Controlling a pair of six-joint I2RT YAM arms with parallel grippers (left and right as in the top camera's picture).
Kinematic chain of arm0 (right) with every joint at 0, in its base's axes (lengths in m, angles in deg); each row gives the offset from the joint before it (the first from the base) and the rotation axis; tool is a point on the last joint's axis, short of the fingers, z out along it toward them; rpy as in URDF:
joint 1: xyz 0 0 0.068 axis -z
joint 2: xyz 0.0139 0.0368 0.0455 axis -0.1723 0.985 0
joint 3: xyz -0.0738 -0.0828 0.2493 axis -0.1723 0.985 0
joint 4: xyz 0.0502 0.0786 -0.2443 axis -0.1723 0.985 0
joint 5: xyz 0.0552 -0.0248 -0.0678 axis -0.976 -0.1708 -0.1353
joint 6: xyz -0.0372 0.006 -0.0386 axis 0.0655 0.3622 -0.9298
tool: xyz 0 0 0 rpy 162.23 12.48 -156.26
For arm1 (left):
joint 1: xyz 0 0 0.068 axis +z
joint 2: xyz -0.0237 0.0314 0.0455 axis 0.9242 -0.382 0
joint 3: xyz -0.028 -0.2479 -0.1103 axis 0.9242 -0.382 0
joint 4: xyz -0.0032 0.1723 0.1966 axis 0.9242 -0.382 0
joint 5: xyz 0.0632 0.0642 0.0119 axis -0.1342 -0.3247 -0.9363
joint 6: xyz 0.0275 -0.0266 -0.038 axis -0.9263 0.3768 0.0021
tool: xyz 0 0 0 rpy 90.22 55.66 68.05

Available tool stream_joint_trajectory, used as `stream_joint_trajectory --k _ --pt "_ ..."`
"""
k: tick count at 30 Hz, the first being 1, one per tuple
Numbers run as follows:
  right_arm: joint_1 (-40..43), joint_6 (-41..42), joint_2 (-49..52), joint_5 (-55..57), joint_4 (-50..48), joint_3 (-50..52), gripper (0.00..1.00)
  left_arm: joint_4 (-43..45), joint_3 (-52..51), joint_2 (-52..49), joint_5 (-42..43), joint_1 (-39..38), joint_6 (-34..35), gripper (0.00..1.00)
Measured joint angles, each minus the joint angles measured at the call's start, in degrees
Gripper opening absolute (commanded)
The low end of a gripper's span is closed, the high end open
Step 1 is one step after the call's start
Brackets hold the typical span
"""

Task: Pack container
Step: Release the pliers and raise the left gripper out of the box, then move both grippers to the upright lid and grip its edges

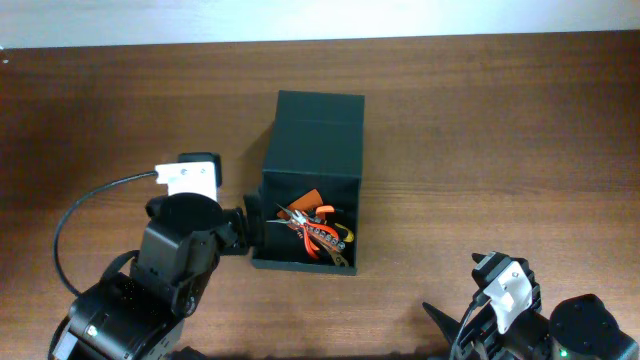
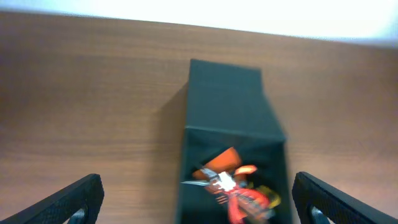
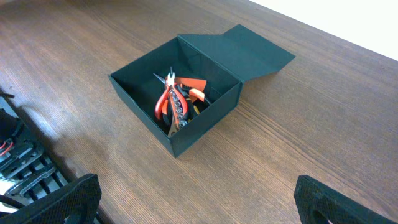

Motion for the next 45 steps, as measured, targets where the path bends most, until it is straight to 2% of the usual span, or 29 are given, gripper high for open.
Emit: stream_joint_trajectory --k 5,11,16,19,26,29,33,35,36,38,39,41,43,45 --pt "0.00 0.00 0.00 -0.13 0.00 0.00 0.99 -0.46 0.00 -0.28 0.00 0.00 -6.82 0.99" --pt "0.00 0.87 0.00 -8.22 0.39 0.00 0.99 -3.19 0.00 -1.75 0.55 0.02 -9.38 0.99" --pt "0.00 1.88 0.02 -11.89 -8.39 0.07 0.99 0.55 0.00 -1.88 3.61 0.02 -9.49 1.00" --pt "0.00 3.54 1.09 -11.17 -12.44 -0.74 0.99 2.99 0.11 -2.12 5.73 1.07 -8.00 0.89" --pt "0.00 5.14 15.82 -0.72 -7.74 -14.08 0.99 3.23 6.80 -9.01 10.01 7.85 -6.86 0.89" --pt "0.44 2.62 25.59 4.22 -4.96 -23.21 0.99 4.44 9.68 -13.16 12.02 11.69 -6.49 0.75" --pt "3.89 -3.02 37.35 7.06 -3.76 -32.44 0.99 7.06 10.34 -18.18 15.23 16.81 -5.99 0.50" --pt "6.58 -4.81 42.80 7.50 -3.74 -35.34 0.99 7.89 10.38 -21.14 17.77 19.47 -5.88 0.34" --pt "8.09 -5.40 45.38 7.61 -3.76 -36.41 0.93 8.20 10.38 -22.60 19.04 20.68 -5.79 0.25" --pt "11.56 -6.80 50.82 6.95 -3.76 -37.99 0.63 8.66 10.38 -25.77 21.64 22.97 -5.75 0.05" --pt "13.14 -7.13 53.09 6.49 -3.85 -38.27 0.47 8.87 10.38 -26.99 22.47 23.76 -5.57 0.02" --pt "16.31 -7.48 57.64 4.24 -3.82 -38.49 0.22 9.22 10.38 -30.05 23.96 25.40 -5.86 0.02" --pt "19.63 -7.61 62.55 1.03 -3.96 -38.51 0.04 9.31 10.38 -32.63 24.79 26.45 -5.84 0.02" --pt "22.18 -6.23 66.55 -1.92 -4.04 -38.51 0.04 9.42 10.38 -35.36 25.46 27.36 -5.84 0.02"
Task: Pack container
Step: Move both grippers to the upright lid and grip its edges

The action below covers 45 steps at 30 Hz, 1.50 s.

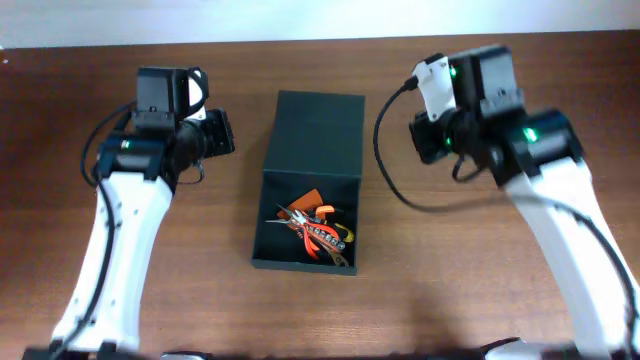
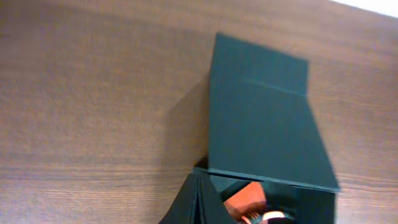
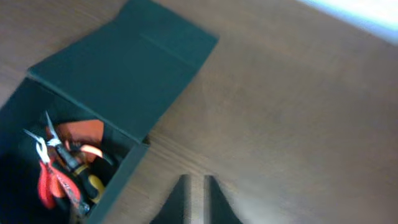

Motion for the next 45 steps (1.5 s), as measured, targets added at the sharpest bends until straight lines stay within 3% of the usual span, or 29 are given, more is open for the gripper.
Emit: stream_joint_trajectory --k 9,18,29,45 --pt "7.93 7.10 14.93 -14.75 -0.04 0.00 0.04 0.33 0.02 -12.33 5.05 2.82 0.24 0.02" --pt "9.01 10.75 23.37 -25.11 0.02 0.00 0.04 2.23 0.02 -21.64 11.43 4.96 3.52 0.02" --pt "9.01 13.84 29.83 -30.91 -0.94 0.00 0.04 7.54 0.04 -30.40 20.90 4.98 7.52 0.02" --pt "9.01 20.37 36.98 -35.80 -6.40 0.00 0.04 14.43 0.04 -34.86 28.59 4.26 12.07 0.02"
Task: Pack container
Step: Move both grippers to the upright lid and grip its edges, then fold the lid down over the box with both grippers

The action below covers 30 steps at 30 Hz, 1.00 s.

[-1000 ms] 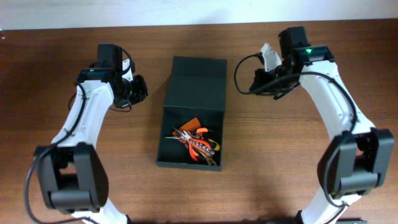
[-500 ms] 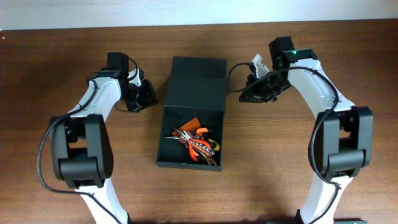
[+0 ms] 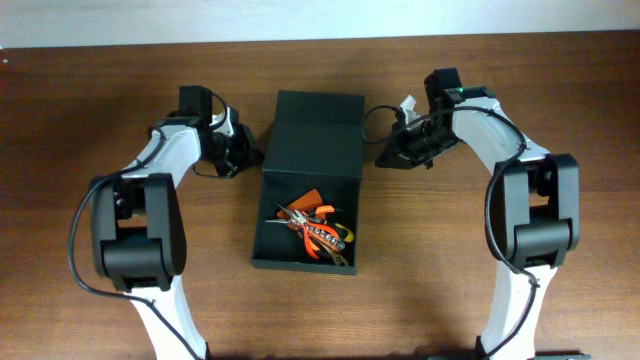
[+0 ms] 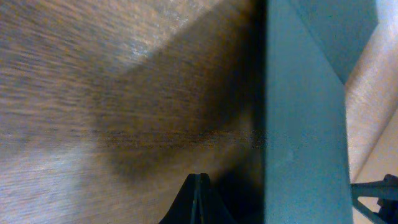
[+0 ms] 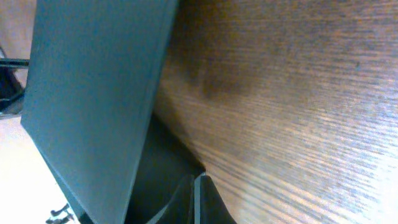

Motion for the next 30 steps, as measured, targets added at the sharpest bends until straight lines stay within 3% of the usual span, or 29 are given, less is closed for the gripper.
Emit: stream_joint_trajectory --k 22,30 --pt "-3.50 4.50 3.56 -3.89 -10.16 0.00 0.04 5.18 0.09 -0.72 3.93 -1.20 3.23 0.02" --pt "-3.52 0.76 3.56 -3.93 -11.91 0.00 0.04 6.14 0.13 -0.72 4.00 -1.16 -1.25 0.02"
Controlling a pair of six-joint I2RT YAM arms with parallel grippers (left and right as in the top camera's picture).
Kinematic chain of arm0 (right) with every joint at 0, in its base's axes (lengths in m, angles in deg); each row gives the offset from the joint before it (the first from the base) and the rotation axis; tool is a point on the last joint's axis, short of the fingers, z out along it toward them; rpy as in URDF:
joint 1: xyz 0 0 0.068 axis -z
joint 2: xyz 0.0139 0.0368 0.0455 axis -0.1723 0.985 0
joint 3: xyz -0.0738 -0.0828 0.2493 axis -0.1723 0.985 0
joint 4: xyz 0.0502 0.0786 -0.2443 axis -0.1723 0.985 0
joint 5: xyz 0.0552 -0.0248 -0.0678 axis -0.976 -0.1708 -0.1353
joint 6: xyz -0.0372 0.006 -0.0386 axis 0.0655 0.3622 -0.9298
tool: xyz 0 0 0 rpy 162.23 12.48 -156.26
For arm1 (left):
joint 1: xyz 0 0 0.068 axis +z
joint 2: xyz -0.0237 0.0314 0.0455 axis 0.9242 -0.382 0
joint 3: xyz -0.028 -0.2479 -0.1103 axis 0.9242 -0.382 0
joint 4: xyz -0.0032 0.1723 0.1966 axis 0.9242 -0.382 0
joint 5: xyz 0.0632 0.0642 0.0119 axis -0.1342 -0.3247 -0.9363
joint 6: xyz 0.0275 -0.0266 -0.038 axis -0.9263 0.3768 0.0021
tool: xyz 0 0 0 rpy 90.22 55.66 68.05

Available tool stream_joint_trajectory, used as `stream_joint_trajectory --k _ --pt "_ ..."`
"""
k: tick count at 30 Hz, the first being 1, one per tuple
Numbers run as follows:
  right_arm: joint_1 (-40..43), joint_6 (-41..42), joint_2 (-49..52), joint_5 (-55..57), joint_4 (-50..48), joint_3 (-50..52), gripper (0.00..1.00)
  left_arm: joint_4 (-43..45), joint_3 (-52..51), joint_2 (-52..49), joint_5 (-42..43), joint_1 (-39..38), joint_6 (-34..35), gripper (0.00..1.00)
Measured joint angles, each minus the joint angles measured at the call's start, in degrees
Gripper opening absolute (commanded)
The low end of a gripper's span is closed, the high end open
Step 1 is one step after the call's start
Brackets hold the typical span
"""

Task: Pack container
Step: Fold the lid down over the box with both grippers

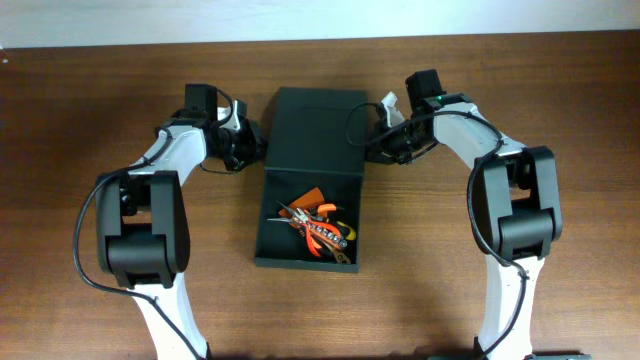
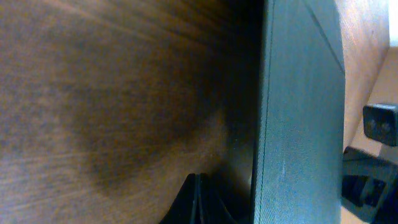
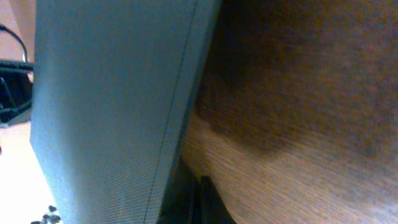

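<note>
A dark green box (image 1: 262, 222) stands open at the table's middle, holding orange-handled pliers (image 1: 318, 232) and other small tools. Its hinged lid (image 1: 318, 130) lies back behind it. My left gripper (image 1: 254, 146) is shut, its tips low on the table against the lid's left edge. In the left wrist view the joined fingers (image 2: 198, 198) point beside the lid (image 2: 298, 106). My right gripper (image 1: 372, 146) is also shut, at the lid's right edge. The right wrist view shows its fingers (image 3: 203, 200) tucked by the lid (image 3: 112, 93).
The brown wooden table (image 1: 520, 230) surrounds the box. A pale strip (image 1: 300, 18) runs along the far edge. Both arms reach in from the near side and bend inward towards the lid.
Both shut grippers have moved inward and slightly farther back, from just beside the lid to right against its left and right edges. The box and its tools look unmoved.
First both arms sat folded low at the near edge with grippers open, the box open with tools inside. Then both arms were raised on either side of the lid, grippers shut. Afterwards their tips were down at the table flanking the lid, and now they touch its edges.
</note>
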Motion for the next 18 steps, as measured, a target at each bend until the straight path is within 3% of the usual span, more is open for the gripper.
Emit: stream_joint_trajectory --k 18 --pt "-0.02 -9.35 -3.98 -0.13 -4.28 0.00 0.04 0.13 8.98 0.00 0.20 -0.02 -11.58 0.02"
